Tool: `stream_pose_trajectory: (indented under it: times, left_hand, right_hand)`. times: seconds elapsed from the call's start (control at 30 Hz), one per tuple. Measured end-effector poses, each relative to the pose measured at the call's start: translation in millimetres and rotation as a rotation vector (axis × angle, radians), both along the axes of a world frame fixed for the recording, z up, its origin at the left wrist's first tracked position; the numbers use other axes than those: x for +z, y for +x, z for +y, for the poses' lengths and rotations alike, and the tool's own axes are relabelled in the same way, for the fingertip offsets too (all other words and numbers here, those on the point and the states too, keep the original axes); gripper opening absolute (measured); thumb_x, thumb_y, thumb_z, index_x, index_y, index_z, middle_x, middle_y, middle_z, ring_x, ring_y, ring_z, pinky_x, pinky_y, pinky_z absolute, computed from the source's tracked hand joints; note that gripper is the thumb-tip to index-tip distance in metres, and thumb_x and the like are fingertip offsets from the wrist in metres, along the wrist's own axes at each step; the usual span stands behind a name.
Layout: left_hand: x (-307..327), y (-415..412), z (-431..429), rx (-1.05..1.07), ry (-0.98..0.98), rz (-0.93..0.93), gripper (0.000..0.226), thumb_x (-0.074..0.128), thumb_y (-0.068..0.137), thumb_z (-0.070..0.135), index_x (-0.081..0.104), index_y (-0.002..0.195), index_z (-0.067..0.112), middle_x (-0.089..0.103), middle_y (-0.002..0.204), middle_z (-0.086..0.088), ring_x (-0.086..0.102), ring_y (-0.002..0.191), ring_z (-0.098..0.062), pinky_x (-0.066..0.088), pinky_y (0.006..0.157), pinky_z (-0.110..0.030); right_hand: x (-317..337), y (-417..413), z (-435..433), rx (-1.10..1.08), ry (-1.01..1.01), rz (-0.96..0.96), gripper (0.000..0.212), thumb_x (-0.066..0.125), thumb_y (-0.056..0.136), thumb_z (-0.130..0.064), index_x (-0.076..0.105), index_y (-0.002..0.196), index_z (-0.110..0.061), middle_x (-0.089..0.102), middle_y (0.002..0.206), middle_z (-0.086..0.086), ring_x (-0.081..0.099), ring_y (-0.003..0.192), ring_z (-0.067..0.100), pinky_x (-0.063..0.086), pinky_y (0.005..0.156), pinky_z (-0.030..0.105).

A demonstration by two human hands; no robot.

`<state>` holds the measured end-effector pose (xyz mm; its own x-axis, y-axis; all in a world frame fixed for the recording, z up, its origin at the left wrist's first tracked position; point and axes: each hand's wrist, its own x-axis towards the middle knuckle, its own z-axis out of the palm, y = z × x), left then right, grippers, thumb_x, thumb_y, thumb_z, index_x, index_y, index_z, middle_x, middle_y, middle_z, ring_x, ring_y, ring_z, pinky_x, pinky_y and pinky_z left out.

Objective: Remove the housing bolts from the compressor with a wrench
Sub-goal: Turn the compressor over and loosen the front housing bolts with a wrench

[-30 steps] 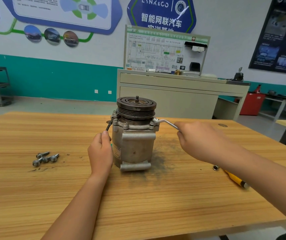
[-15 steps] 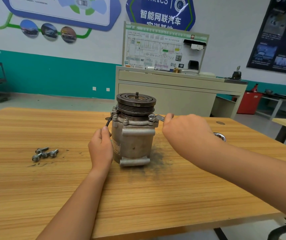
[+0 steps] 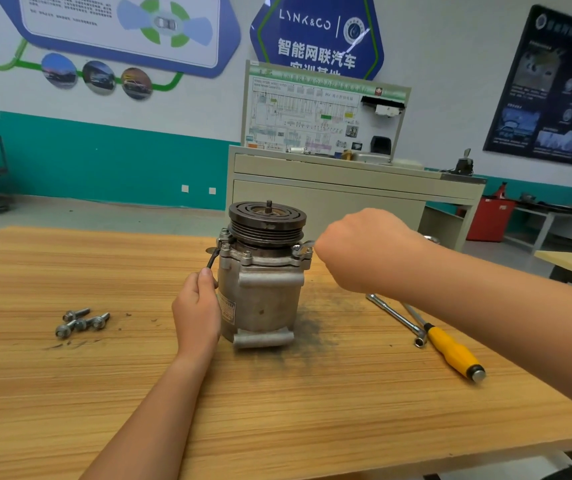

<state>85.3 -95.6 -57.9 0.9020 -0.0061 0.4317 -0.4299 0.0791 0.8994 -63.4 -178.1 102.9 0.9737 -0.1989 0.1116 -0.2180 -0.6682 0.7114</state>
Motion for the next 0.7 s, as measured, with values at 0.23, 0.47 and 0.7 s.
stream_pose_trajectory:
  times: [0.23, 0.47, 0.7]
  left_hand:
    - [1, -1, 0, 0.005, 0.002, 0.003, 0.038, 0.037, 0.100, 0.021, 0.042, 0.063, 0.016, 0.037, 0.058, 0.001, 0.034, 0.057, -0.015, 0.028, 0.056, -0.034]
    - [1, -1, 1, -0.001, 0.001, -0.009, 0.038, 0.037, 0.100, 0.021, 0.042, 0.063, 0.015, 0.037, 0.058, 0.001, 0.034, 0.058, -0.015, 0.029, 0.056, -0.033]
    - [2, -2, 0, 0.006, -0.002, 0.002, 0.037, 0.037, 0.100, 0.021, 0.042, 0.064, 0.015, 0.038, 0.059, 0.001, 0.034, 0.058, -0.014, 0.029, 0.055, -0.031]
  right_hand:
    - [-12, -5, -16, 0.028, 0.028, -0.016, 0.015, 0.042, 0.095, -0.016, 0.051, 0.107, -0.012, 0.032, 0.061, -0.002, 0.031, 0.049, 0.013, 0.028, 0.041, 0.024]
    - [-16, -5, -28, 0.025, 0.059, -0.026, 0.021, 0.042, 0.095, -0.018, 0.052, 0.112, -0.012, 0.033, 0.061, -0.002, 0.033, 0.050, 0.013, 0.039, 0.051, 0.027]
    - [-36, -11, -45, 0.069, 0.176, -0.137, 0.026, 0.031, 0.095, -0.029, 0.044, 0.111, -0.014, 0.034, 0.059, -0.004, 0.032, 0.048, 0.011, 0.028, 0.042, 0.025]
